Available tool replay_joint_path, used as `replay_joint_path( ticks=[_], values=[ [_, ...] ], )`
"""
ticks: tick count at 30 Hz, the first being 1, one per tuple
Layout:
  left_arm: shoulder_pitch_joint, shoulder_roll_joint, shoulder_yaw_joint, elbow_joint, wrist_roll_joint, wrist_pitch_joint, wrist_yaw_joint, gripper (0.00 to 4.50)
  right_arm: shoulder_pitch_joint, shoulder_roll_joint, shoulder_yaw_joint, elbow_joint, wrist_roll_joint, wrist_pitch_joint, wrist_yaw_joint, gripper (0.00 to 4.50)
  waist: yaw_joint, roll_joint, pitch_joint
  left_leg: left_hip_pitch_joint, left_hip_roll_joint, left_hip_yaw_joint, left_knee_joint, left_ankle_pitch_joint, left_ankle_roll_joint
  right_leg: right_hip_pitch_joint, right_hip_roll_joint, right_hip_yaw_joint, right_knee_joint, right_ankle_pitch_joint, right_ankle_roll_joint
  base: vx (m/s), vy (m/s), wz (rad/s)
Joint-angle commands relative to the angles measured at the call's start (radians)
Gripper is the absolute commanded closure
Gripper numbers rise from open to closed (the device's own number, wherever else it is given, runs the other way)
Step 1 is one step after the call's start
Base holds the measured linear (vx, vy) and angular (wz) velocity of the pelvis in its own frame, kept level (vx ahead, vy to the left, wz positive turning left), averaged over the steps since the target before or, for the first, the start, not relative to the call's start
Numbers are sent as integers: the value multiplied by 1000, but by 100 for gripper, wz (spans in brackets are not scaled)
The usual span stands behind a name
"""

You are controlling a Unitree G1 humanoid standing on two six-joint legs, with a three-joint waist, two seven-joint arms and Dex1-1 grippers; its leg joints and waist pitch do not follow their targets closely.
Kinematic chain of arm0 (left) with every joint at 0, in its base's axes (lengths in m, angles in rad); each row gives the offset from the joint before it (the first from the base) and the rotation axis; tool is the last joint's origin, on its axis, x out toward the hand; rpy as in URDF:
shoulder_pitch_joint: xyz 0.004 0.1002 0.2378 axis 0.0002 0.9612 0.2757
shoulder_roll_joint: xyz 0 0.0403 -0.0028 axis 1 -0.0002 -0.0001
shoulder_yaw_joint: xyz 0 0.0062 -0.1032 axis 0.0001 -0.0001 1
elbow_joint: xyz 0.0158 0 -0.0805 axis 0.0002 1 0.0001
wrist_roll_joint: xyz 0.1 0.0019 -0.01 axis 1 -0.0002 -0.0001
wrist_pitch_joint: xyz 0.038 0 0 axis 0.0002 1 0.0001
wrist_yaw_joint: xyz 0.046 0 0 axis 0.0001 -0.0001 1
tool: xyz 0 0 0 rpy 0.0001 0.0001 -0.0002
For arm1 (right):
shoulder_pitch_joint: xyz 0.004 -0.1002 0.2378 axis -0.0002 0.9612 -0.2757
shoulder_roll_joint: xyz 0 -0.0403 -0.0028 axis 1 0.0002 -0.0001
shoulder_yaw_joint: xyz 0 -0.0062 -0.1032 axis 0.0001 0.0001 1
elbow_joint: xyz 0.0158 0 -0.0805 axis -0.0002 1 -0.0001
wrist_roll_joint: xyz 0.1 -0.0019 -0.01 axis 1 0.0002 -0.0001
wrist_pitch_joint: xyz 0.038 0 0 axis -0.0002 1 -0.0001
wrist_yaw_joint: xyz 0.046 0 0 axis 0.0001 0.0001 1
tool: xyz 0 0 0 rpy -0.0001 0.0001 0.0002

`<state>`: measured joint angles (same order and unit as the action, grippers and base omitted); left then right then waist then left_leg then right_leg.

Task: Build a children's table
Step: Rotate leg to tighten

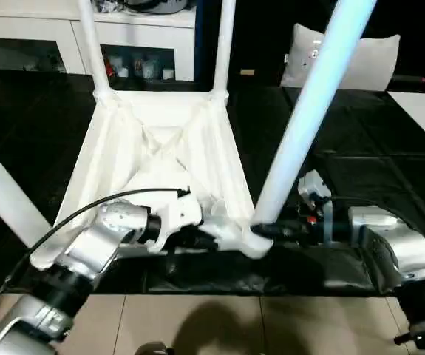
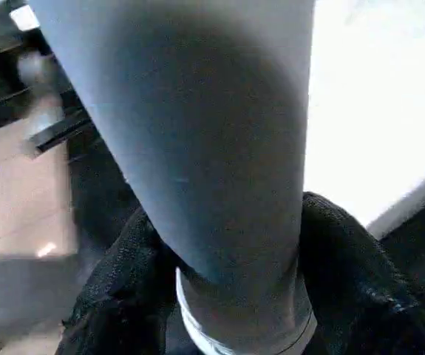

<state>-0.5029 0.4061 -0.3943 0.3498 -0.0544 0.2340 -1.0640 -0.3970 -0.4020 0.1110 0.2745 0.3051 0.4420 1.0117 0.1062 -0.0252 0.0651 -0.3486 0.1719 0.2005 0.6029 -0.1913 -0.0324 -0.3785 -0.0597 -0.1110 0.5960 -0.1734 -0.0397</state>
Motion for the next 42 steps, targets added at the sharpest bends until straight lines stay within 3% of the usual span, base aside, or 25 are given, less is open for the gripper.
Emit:
replay_joint_path(
  ticks=[1, 2, 3, 4, 7, 9, 11, 14, 15, 16, 21, 26, 28, 31, 35, 37, 42],
  values=[
    [-46, -87, -6, 46, 12, 39, 108, 450, -34, 96, -45, 14, 8, 98, -214, 243, -6, -2, -60, 19, 65, -49, -71, -267, -16, 31, -122, 57, -118, -596, -57, 0, 0, 0],
    [-57, -104, -1, 63, 16, 45, 134, 450, -43, 119, -65, 23, 5, 115, -269, 243, -11, 0, -58, 19, 65, -50, -72, -274, -18, 27, -119, 56, -121, -607, -52, 0, 0, 0],
    [-63, -115, 3, 73, 20, 50, 149, 450, -47, 133, -77, 25, 2, 127, -302, 244, -14, 15, -59, 23, 66, -53, -72, -288, -26, 23, -119, 54, -123, -609, -51, 0, 0, 0],
    [-99, -178, 26, 128, 24, 83, 230, 450, -61, 179, -91, 38, -50, 137, -423, 244, -26, 7, -62, 19, 66, -55, -72, -299, -36, 28, -116, 50, -122, -598, -43, 0, 0, 0],
    [-125, -224, 44, 170, 26, 93, 296, 450, -72, 215, -107, 56, -60, 150, -494, 244, -33, 8, -66, 18, 65, -55, -71, -295, -28, 32, -122, 49, -125, -552, -49, 0, 0, 0],
    [-152, -263, 35, 234, 60, 67, 351, 450, -73, 244, -108, 65, -55, 84, -515, 180, -31, 10, -66, 26, 64, -50, -71, -286, -9, 26, -122, 51, -131, -525, -54, 0, 0, 0],
    [-157, -267, 27, 251, 75, 53, 357, 450, -67, 252, -117, 56, -43, 63, -512, 177, -29, 11, -70, 14, 70, -52, -77, -254, 3, 37, -121, 55, -119, -462, -65, 0, 0, 0],
    [-154, -256, 18, 257, 91, 30, 333, 450, -46, 246, -134, 18, -31, 60, -491, 151, -22, 11, -73, 11, 74, -49, -78, -212, 13, 39, -121, 62, -105, -379, -94, 0, 0, 0],
    [-150, -244, 9, 256, 100, 14, 314, 450, -34, 230, -134, 1, -30, 55, -461, 140, -18, 12, -74, 13, 73, -47, -76, -207, 18, 38, -122, 63, -104, -368, -99, 0, 0, 0],
    [-145, -229, -2, 257, 109, -6, 291, 450, -20, 208, -134, -18, -29, 47, -422, 135, -13, 5, -77, 8, 72, -45, -76, -185, 26, 44, -122, 65, -100, -347, -96, 0, 0, 0],
    [-112, -155, -34, 239, 111, -124, 155, 450, 29, 71, -131, -55, 2, -1, -233, 85, -1, 8, -79, 2, 74, -42, -75, -133, 56, 47, -119, 65, -89, -281, -104, 0, 0, 0],
    [-94, -107, -60, 222, 111, -191, 47, 450, 56, -44, -109, -74, 5, -28, -69, 41, 5, 10, -75, 7, 77, -40, -75, -165, 52, 43, -119, 62, -94, -317, -120, 0, 0, 0],
    [-86, -73, -90, 208, 94, -270, -73, 450, 62, -127, -72, -80, -8, -77, 66, 41, 13, 8, -72, 11, 77, -39, -75, -189, 51, 42, -121, 62, -102, -378, -102, 0, 0, 0],
    [-90, -56, -114, 195, 81, -316, -169, 450, 61, -184, -32, -81, 9, -106, 211, 41, 24, 6, -72, 10, 81, -38, -75, -186, 56, 40, -120, 63, -99, -386, -96, 0, 0, 0],
    [-96, -42, -132, 181, 80, -349, -238, 450, 53, -208, 9, -69, 11, -118, 299, 67, 39, 2, -74, 14, 85, -37, -75, -175, 55, 35, -122, 63, -97, -376, -109, 0, 0, 0],
    [-101, -32, -145, 167, 79, -365, -280, 450, 48, -211, 35, -64, 15, -120, 341, 85, 44, -1, -75, 10, 86, -38, -75, -170, 57, 38, -123, 62, -92, -364, -114, 0, 0, 0],
    [-106, -22, -153, 161, 81, -387, -331, 450, 34, -203, 57, -54, 31, -96, 390, 127, 50, 2, -75, 11, 86, -38, -75, -167, 53, 37, -125, 63, -93, -373, -112, 0, 0, 0]
  ],
)
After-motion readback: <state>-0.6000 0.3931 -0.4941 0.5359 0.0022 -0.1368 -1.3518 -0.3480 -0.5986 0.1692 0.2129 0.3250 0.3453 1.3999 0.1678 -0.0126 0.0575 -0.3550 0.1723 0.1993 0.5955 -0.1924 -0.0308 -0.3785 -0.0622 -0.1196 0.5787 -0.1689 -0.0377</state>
